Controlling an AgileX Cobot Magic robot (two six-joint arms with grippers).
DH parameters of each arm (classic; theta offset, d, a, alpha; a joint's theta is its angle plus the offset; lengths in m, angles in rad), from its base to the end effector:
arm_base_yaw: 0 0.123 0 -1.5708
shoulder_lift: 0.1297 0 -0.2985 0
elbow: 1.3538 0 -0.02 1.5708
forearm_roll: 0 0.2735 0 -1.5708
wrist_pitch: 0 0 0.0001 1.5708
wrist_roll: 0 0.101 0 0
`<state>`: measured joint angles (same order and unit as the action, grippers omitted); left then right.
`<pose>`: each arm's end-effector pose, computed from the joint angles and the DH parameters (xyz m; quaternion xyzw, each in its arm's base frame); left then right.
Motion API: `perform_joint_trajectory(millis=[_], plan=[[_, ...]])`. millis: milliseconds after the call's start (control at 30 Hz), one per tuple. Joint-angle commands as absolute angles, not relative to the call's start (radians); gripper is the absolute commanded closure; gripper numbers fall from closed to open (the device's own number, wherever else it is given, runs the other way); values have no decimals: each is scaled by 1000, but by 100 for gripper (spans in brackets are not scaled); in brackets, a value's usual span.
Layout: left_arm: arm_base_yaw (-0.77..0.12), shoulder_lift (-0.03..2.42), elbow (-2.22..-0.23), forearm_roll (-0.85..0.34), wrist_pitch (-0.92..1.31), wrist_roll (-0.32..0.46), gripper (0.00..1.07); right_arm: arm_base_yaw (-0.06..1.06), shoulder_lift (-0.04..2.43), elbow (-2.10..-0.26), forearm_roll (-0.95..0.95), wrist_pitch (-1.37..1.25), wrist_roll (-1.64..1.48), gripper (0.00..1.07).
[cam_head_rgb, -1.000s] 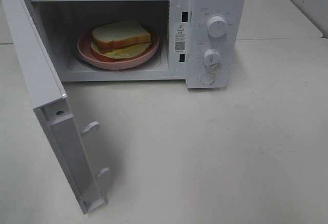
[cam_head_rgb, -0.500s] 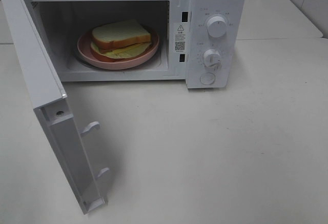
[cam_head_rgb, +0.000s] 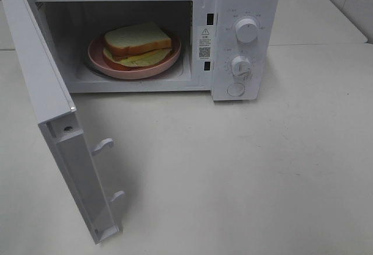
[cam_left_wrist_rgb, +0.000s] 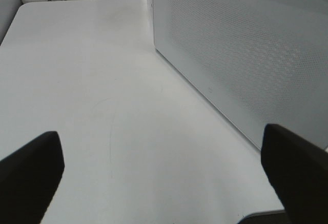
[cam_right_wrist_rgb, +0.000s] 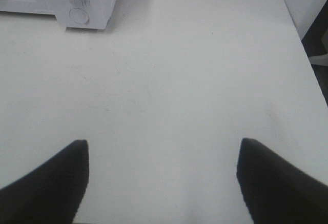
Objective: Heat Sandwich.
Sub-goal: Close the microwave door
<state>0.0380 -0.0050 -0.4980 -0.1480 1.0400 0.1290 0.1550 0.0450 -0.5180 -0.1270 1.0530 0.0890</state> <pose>0.0108 -0.0125 0.2858 0.0406 0.8437 -0.0294 0.5345 0.0172 -0.0086 0.2899 -0.0269 0.8560 -0.0006 0.5162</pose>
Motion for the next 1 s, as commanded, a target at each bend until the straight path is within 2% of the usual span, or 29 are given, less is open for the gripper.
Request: perform_joint_trajectory(millis=[33,1000], plan=[[31,-25,-494,-150,1031,127,6,136,11,-506,-120,1035,92,31],[31,-24,-494,-150,1031,127,6,115,-31,-506,-118,1035,87,31]])
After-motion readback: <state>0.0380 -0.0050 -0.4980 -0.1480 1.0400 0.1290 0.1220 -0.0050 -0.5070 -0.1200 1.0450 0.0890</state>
